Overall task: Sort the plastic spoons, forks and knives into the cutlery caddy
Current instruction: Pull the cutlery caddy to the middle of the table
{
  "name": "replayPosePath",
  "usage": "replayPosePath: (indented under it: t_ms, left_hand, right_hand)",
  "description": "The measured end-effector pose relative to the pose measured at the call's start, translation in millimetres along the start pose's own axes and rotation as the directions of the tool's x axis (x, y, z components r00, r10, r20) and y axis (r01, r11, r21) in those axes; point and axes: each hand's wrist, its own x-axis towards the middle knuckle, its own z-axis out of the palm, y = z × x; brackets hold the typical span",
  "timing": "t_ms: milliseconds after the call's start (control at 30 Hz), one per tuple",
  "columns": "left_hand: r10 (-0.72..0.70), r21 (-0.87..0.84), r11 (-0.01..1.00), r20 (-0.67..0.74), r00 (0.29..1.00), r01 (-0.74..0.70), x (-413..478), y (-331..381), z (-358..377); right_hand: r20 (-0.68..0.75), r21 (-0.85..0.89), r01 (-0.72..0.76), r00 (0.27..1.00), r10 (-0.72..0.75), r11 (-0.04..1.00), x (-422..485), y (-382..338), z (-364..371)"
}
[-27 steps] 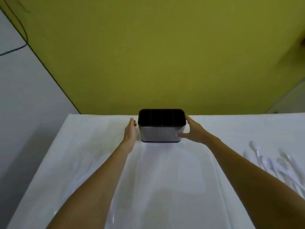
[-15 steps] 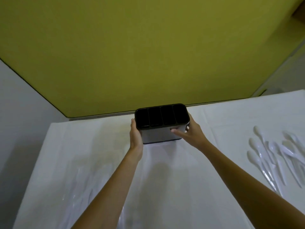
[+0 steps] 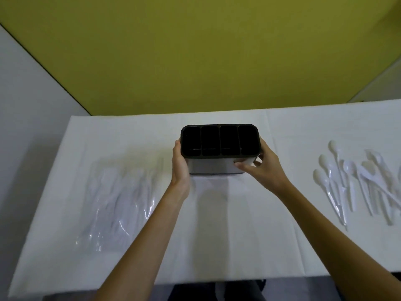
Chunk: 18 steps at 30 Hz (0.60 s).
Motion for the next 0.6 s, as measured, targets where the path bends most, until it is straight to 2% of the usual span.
replayPosePath:
  t_ms: [300, 600]
  left_hand:
    - [-0.013, 0.040, 0.999, -0.037, 0.999, 0.014, -73.8, -30.3, -4.3]
    - [-0.043, 0.082, 0.996, -0.032, 0.999, 0.045, -98.8, -51.0, -1.9]
  right_hand:
    - [0.080, 0.009, -0.018, 0.997, 0.017, 1.000, -72.7, 12.0, -21.3]
    - [0.108, 0.007, -0.045, 0.993, 0.044, 0.999, -98.9, 23.0, -30.6]
